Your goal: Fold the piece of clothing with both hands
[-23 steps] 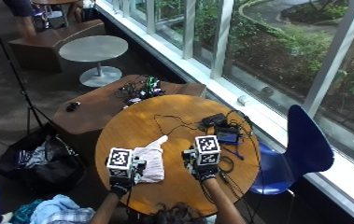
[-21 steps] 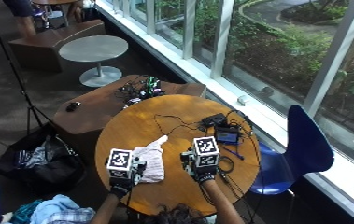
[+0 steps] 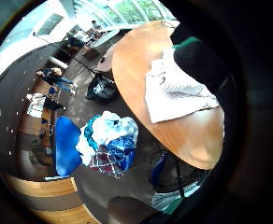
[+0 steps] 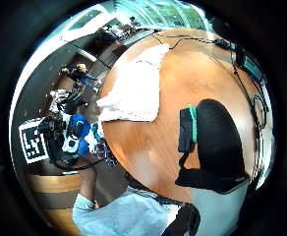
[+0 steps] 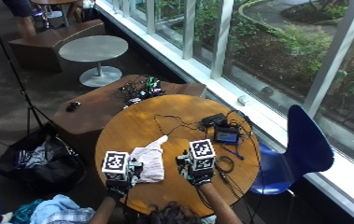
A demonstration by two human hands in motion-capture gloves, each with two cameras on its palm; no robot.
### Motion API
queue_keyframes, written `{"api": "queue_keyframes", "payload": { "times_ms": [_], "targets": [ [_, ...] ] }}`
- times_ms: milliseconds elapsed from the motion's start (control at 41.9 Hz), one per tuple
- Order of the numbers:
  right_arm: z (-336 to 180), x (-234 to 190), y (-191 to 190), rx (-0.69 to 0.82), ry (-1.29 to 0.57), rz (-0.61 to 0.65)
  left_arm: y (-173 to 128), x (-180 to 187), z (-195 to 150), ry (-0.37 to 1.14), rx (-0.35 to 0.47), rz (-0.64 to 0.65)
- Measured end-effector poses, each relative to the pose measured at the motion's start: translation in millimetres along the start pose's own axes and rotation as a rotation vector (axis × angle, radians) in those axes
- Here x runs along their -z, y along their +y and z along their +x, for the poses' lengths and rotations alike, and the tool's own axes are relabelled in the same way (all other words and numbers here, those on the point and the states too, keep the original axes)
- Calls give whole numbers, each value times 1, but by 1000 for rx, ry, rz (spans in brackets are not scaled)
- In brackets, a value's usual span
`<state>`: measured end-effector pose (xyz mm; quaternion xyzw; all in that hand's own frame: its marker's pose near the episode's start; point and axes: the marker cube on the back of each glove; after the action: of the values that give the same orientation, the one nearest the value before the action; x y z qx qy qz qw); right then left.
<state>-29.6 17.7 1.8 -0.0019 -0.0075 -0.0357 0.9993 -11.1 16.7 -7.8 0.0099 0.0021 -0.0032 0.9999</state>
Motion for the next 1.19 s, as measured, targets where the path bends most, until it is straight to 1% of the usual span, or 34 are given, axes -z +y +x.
{"api": "queue_keyframes", "payload": {
  "times_ms": [119, 215, 430, 573, 835, 979, 1194],
  "targets": [
    [3, -1, 0, -7, 8, 3, 0, -4, 0, 0, -1, -2],
    [2, -3, 0, -6, 8, -5, -4, -7, 2, 18, -7, 20],
    [0, -3, -1, -6, 6, -9, 2, -4, -1, 1, 5, -14],
    [-2, -4, -2, -1, 4, -7, -6, -12, -2, 13, -12, 22],
    [-1, -3, -1, -4, 15, -12, 0, -3, -2, -5, 0, 10],
    [-1, -4, -1, -7, 10, -12, -3, -5, -1, -3, 4, 25],
    [-5, 0, -1, 7, -2, -2, 0, -2, -1, -3, 6, 7]
  ]
}}
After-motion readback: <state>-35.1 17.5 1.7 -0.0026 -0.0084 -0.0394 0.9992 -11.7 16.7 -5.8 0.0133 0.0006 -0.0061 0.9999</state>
